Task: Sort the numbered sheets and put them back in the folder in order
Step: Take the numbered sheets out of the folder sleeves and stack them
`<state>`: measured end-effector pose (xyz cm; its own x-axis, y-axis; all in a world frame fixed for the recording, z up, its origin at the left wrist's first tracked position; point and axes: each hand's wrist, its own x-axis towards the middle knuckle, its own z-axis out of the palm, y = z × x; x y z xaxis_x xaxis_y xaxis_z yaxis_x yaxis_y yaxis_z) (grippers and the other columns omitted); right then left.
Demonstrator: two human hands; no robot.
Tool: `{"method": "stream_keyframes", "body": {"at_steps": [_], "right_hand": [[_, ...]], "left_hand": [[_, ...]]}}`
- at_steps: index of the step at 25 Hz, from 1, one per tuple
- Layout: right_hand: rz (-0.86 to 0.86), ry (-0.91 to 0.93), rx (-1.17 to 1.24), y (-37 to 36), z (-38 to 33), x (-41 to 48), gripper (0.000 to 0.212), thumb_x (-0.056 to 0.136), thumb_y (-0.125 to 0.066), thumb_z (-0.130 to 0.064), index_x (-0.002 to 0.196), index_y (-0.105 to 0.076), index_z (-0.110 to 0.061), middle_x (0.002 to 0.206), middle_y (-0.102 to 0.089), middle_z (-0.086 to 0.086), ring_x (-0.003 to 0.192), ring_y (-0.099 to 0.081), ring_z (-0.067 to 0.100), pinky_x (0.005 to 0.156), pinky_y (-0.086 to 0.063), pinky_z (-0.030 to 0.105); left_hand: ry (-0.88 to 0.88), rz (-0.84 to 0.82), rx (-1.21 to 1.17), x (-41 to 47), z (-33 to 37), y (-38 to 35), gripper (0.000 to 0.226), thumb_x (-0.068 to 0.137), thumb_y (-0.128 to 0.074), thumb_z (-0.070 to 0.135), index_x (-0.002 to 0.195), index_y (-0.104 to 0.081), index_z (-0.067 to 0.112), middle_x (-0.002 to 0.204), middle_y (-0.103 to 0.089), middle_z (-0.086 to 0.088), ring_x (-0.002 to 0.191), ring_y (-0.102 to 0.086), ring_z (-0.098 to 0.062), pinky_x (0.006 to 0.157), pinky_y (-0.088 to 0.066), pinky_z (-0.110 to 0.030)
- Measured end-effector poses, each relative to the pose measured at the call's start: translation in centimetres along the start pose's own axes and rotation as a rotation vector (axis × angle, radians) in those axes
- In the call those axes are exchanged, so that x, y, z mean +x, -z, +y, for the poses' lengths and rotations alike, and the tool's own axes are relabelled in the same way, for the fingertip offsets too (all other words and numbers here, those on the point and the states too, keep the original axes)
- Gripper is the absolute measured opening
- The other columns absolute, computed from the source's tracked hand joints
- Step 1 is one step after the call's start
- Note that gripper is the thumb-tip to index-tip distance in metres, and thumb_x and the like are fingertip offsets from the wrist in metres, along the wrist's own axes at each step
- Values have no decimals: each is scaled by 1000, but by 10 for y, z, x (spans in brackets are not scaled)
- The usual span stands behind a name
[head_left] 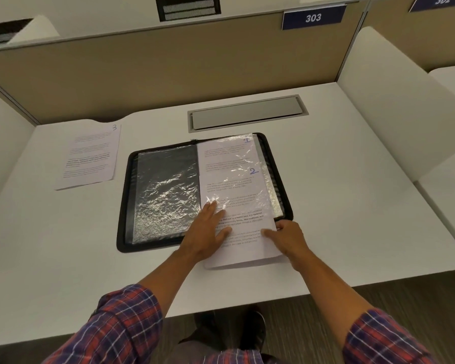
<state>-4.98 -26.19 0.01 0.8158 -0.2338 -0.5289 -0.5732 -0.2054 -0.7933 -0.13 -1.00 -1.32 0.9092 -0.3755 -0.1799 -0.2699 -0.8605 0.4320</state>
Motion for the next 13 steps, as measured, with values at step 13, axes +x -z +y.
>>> {"method": "stream_keyframes", "body": {"at_steps": [13], "right_hand": [[-86,-60,128,-4,7,-10,18,96,-73,-9,111,-69,-20,105,-75,0,95,-74,21,78,-62,34]], "left_hand": [[-2,-14,-35,-18,0,-3,71,105,-46,56,163,-28,18,174,-9,-4,161,-4,-20,130,-12,-39]]}}
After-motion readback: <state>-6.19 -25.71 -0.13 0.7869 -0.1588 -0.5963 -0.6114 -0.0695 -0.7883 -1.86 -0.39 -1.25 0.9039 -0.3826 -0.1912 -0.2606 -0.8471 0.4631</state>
